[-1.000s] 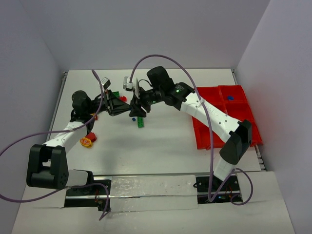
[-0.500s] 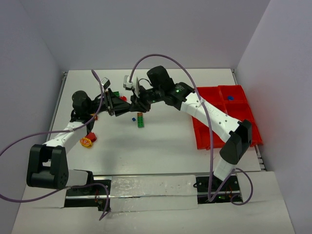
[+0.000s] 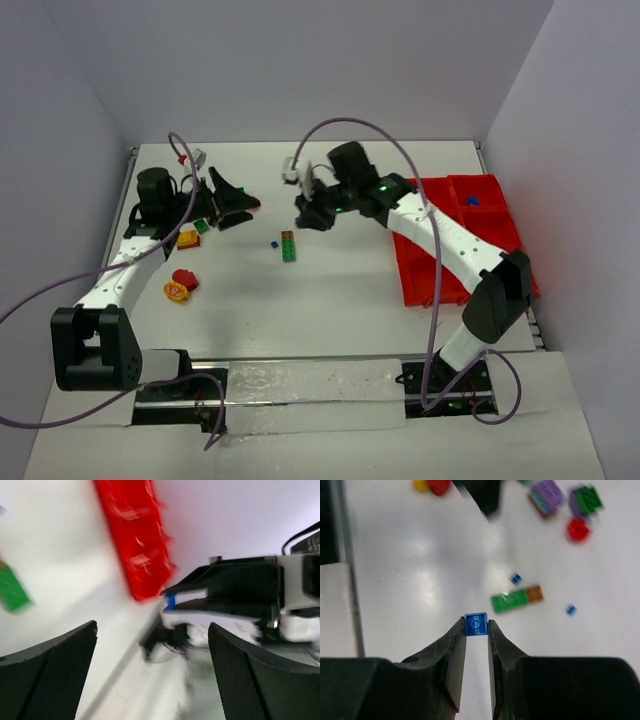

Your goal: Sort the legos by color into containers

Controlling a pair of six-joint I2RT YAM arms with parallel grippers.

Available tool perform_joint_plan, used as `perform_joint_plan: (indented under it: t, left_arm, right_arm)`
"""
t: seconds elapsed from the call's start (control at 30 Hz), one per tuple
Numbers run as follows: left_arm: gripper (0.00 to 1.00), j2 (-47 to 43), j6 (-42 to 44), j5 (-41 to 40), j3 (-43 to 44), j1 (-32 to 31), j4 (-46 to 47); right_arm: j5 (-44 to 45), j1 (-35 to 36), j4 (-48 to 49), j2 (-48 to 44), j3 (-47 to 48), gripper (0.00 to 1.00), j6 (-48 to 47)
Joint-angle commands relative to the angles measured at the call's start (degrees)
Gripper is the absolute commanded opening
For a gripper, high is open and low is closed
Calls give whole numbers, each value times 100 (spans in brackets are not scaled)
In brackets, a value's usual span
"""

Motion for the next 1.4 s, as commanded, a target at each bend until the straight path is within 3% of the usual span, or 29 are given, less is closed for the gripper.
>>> perform_joint_plan:
  t: [0.0,0.07,0.17,0.27,0.4,0.8,0.87,0.97,1.03,1.1,1.23,1.37]
  left_arm:
    - [97,-159,3221,-2044,1089,-38,-2756]
    - [95,-81,4025,-3129,1361,-278,-3137]
    - [96,13,4515,-4457,1589,-638,-3320]
    - [97,57,4686,-5053,1698,-932,-3254]
    - [98,165,4723,-5153,1827,-1020,-3203]
    - [98,268,4734,-5158,1895,-1036,-3183]
    - [98,281,4740,-5171,1902,-1036,-3190]
    - [98,303,4748,-5173,1906,-1036,-3187]
    - [98,317,4748,-5173,1878,-1036,-3166]
    - [99,328,4740,-5177,1867,-1036,-3152]
    - [98,344,4729,-5164,1851,-1036,-3148]
    - [98,283,4725,-5160,1836,-1036,-3135]
  right_arm:
    - [510,-1297,-146,-688,-406,0,118]
    - [885,-2573,-313,-807,-548,0,-13]
    - [1460,-3755,-455,-719,-631,0,-243]
    - [2015,-4571,-517,-419,-501,0,-385]
    - [2363,-5287,-602,399,153,0,-237]
    - [3035,-5612,-383,1870,917,2,-53]
    - [3060,-5625,-363,1975,964,7,-52]
    - [3050,-5633,-317,2102,1055,35,-21]
    - [3008,-5633,-324,2123,1125,49,-7]
    - [2979,-5624,-353,2133,1226,57,11]
    - [2899,-5616,-482,2093,1414,64,46]
    - [2577,-5366,-685,1732,1578,64,203]
